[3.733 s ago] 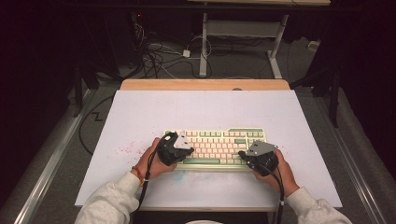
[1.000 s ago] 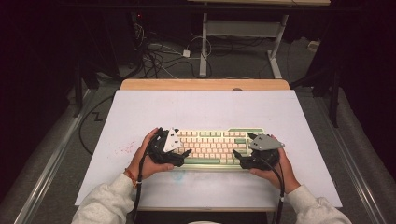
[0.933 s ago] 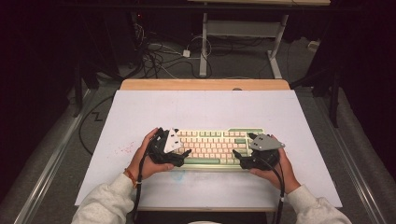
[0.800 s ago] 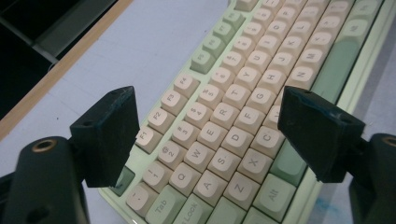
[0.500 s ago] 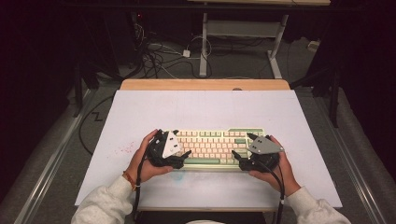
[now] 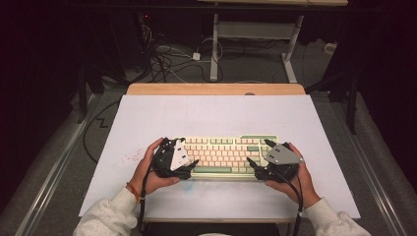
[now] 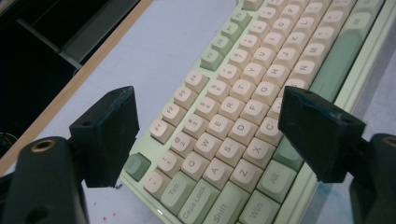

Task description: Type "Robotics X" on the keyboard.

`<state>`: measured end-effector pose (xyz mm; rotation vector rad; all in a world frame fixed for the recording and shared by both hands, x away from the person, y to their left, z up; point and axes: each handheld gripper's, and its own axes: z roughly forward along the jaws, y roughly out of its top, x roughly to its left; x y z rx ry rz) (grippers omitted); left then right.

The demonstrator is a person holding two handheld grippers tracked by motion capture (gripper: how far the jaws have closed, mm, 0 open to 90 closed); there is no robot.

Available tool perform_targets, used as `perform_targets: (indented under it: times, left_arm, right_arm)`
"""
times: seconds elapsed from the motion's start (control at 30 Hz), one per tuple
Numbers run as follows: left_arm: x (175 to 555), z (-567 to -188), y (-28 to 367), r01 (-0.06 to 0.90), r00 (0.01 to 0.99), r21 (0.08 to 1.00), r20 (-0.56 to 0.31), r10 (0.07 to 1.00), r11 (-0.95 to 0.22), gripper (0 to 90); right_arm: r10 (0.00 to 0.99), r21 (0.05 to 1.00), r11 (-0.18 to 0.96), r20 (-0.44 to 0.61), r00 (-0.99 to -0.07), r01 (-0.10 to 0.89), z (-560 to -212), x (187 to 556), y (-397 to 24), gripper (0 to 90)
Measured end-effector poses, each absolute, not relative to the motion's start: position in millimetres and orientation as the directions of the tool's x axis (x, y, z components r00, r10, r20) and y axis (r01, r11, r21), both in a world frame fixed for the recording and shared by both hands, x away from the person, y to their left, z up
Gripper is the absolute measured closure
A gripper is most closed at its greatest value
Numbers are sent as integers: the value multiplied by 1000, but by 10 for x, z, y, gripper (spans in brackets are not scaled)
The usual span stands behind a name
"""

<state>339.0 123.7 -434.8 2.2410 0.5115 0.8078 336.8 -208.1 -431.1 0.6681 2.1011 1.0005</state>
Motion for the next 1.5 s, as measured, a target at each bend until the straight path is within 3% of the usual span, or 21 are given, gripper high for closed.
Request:
perform_targets:
  times: [1.5]
  left_arm:
    - [3101, -4355, 1535, 118, 693, 716, 437, 574, -688, 164]
  right_arm:
    - [702, 800, 584, -416, -578, 134, -4224, 3152, -2215, 207]
